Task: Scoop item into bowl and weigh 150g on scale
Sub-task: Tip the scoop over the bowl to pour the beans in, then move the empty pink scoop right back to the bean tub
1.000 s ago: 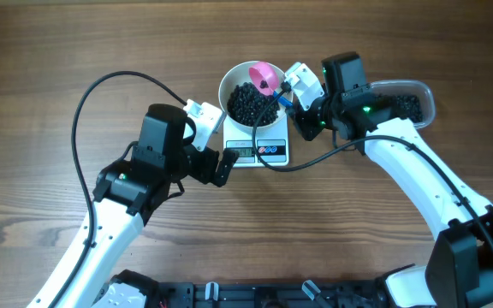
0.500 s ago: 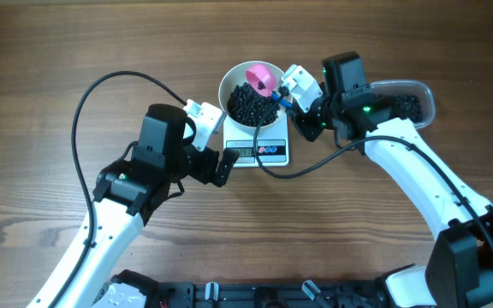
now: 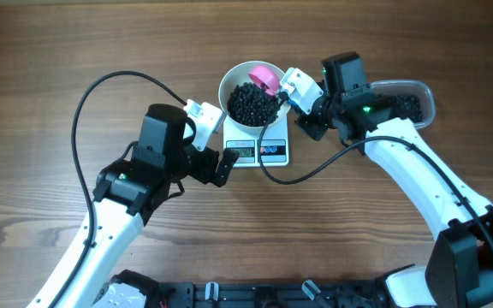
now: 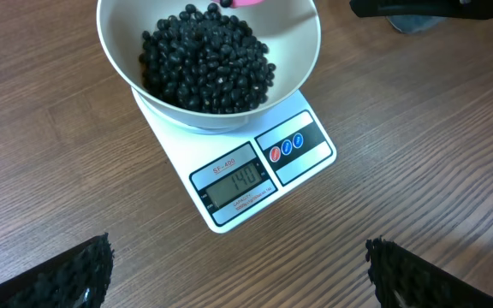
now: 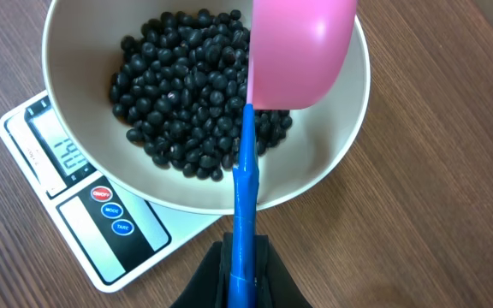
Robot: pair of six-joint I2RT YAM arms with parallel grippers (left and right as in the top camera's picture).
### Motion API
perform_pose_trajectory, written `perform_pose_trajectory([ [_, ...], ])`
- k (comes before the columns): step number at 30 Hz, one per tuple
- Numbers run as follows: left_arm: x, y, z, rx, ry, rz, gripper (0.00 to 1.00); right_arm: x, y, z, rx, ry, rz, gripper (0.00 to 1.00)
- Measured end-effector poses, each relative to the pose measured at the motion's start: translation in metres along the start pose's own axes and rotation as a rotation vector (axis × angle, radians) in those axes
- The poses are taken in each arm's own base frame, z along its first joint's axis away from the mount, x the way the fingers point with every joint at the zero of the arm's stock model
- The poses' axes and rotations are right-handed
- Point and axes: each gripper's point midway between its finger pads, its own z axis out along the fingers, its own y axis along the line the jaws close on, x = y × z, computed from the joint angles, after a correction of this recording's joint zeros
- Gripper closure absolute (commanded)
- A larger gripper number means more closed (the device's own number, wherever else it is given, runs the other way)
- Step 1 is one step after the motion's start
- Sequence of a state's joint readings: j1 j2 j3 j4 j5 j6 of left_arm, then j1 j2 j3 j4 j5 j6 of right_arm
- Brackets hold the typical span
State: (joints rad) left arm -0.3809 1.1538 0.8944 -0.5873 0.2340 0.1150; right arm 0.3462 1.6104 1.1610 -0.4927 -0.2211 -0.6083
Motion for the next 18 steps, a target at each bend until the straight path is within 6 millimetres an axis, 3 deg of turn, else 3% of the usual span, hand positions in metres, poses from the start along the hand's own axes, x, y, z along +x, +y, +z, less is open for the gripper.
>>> perform_pose_trajectory([
  [9, 0.000, 0.000, 0.000, 0.000, 0.000, 0.000, 0.00, -0.005, -0.001, 0.001, 0.015, -0.013, -0.011, 0.96],
  [18, 0.000, 0.000, 0.000, 0.000, 0.000, 0.000, 0.00, -0.018, 0.022, 0.005, -0.020, -0.025, -0.043, 0.96],
])
